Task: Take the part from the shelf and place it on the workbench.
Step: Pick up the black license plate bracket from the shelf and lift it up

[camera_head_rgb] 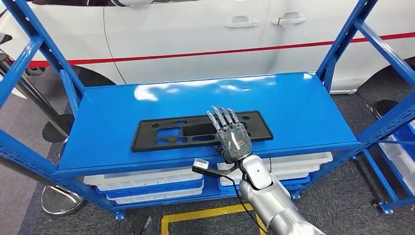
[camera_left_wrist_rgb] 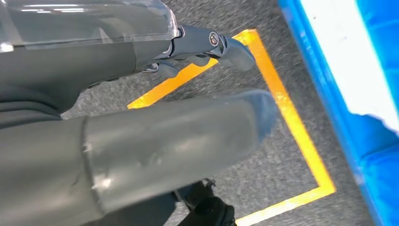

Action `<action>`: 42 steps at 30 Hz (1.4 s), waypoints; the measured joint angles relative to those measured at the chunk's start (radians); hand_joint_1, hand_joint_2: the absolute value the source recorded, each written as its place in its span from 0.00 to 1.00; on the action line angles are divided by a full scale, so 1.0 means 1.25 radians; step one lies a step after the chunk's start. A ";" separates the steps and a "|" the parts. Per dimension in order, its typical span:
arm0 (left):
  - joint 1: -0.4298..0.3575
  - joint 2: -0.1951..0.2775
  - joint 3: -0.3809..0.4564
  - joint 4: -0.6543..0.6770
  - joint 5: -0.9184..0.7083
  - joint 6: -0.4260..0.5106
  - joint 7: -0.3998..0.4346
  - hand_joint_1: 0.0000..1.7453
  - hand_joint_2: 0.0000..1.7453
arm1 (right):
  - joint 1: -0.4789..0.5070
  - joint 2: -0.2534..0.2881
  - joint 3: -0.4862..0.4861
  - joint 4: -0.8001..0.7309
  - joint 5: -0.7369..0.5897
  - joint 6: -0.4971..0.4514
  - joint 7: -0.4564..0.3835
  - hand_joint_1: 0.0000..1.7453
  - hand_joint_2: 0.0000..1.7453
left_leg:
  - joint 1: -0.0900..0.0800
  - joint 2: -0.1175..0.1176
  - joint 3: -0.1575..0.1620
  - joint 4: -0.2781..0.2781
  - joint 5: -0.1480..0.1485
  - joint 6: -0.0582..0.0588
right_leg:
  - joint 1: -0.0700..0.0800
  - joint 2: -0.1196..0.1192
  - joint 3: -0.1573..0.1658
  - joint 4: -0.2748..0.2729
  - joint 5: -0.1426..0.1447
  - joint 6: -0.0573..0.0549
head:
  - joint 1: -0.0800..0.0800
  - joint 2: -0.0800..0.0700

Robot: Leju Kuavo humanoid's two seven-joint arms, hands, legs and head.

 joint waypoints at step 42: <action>-0.009 0.001 0.003 0.000 0.042 0.022 -0.006 0.00 0.00 | 0.000 -0.010 0.000 -0.018 -0.015 0.000 0.001 1.00 1.00 | -0.004 0.000 -0.002 0.024 -0.020 -0.021 | -0.010 0.001 0.001 -0.063 0.061 -0.004 | -0.001 0.000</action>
